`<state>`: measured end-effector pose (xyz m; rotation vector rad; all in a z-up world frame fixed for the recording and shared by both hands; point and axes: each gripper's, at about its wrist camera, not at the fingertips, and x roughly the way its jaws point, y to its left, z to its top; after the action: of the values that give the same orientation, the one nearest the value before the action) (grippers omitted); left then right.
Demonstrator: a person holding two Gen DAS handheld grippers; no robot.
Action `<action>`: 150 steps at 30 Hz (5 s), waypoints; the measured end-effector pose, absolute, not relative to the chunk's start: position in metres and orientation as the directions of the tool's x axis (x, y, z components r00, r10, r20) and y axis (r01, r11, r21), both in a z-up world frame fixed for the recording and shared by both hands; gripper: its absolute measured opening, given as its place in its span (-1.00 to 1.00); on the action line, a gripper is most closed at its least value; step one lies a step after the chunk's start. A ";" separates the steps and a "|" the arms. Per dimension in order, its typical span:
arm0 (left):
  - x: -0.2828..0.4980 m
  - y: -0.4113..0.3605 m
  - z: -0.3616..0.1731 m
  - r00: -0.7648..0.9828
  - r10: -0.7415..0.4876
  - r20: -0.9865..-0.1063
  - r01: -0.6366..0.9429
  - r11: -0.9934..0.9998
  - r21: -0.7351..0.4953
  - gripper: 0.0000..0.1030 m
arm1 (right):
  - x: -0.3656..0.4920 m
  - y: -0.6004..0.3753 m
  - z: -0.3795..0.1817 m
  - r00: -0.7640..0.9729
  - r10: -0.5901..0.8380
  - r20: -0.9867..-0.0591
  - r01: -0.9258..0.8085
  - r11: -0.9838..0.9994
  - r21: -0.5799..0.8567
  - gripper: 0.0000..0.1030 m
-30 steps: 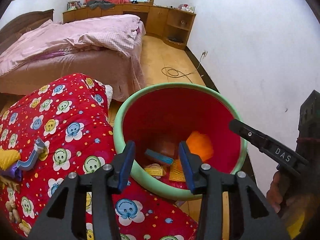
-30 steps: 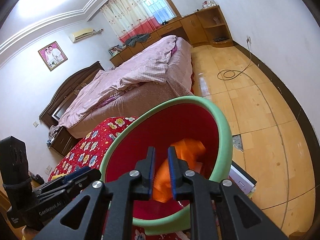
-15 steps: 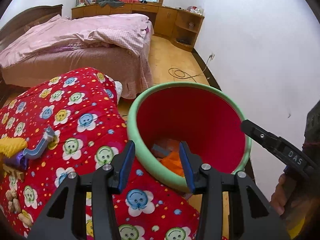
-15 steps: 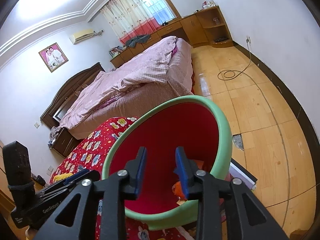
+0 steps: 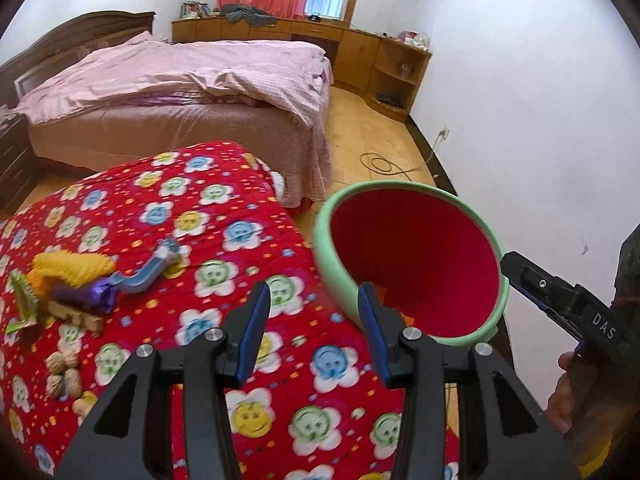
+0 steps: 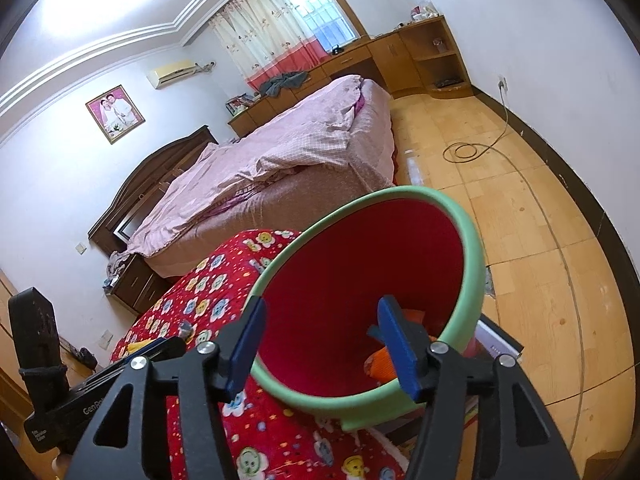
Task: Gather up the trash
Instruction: 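Move both tools back over the trash on the bedspread, then grasp the green mosquito-coil box with the left tool, then grasp the blue plastic tube with the right tool while the left tool holds the green box, then carry the green box and blue tube over the red bucket and open both tools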
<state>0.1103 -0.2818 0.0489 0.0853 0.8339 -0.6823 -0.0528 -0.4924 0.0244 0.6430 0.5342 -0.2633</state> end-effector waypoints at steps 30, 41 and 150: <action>0.157 -0.093 0.034 0.605 -0.274 -0.748 0.259 0.956 -0.141 0.34 | 0.014 -0.369 0.037 0.799 0.073 -0.597 0.238 0.873 0.425 0.51; 0.193 -0.062 0.015 0.632 -0.182 -0.753 0.175 0.980 -0.090 0.56 | 0.044 -0.342 0.026 0.767 0.111 -0.632 0.210 0.887 0.411 0.52; 0.167 -0.070 0.022 0.610 -0.312 -0.728 0.231 0.949 -0.214 0.32 | 0.089 -0.317 0.030 0.751 0.169 -0.638 0.082 0.936 0.343 0.51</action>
<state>0.1669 -0.0698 0.0220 -0.1017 0.8595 -0.3143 0.0890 -0.3168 0.0298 0.3652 0.7238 0.0486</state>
